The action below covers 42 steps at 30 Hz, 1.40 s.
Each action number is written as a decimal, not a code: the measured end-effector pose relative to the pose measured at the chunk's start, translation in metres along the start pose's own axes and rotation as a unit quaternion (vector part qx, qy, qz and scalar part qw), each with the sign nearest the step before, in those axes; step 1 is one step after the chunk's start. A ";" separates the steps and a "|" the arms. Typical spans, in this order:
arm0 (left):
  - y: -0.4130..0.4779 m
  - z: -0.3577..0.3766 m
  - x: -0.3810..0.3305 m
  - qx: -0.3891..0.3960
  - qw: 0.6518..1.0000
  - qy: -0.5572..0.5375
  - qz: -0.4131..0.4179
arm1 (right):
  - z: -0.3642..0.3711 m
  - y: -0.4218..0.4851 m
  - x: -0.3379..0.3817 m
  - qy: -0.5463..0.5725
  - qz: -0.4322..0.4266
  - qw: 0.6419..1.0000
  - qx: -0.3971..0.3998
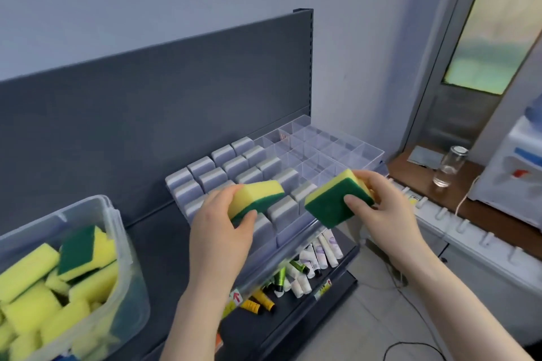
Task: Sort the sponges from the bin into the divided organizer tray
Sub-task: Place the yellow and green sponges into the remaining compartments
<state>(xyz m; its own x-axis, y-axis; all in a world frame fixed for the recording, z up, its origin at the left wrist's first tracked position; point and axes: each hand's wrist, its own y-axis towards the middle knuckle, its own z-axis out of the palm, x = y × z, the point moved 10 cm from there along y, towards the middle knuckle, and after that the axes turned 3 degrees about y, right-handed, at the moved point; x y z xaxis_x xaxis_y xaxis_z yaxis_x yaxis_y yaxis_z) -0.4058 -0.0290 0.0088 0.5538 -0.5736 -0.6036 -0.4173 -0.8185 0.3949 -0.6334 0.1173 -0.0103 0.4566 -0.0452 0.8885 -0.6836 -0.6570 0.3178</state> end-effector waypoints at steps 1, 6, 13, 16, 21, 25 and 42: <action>0.002 0.004 -0.004 -0.005 1.000 0.000 -0.001 | -0.003 0.004 -0.006 0.005 0.003 1.000 0.001; 0.025 0.021 -0.012 -0.019 1.000 -0.004 -0.004 | -0.006 0.034 -0.034 0.040 0.036 0.999 -0.005; 0.083 0.038 -0.010 -0.050 0.999 -0.007 -0.003 | -0.002 0.085 -0.044 0.073 0.041 0.996 -0.028; 0.106 0.042 -0.002 -0.071 0.997 -0.026 -0.008 | 0.007 0.104 -0.054 0.080 0.047 0.995 -0.029; 0.132 0.057 0.009 -0.058 0.998 -0.028 -0.008 | 0.028 0.135 -0.069 0.090 0.055 0.994 -0.019; 0.150 0.057 0.028 -0.058 0.998 -0.003 -0.027 | 0.050 0.158 -0.073 0.113 0.056 0.992 -0.002; 0.230 0.088 0.026 -0.048 0.990 0.121 -0.045 | 0.110 0.299 -0.104 0.092 0.027 0.982 0.164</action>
<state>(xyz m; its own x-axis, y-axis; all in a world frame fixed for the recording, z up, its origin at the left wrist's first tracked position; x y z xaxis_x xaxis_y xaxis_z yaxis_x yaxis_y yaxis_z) -0.5507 -0.2293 0.0224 0.7474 -0.4792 -0.4602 -0.2944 -0.8598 0.4172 -0.8229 -0.1574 -0.0440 0.2924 0.0298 0.9558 -0.4697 -0.8661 0.1707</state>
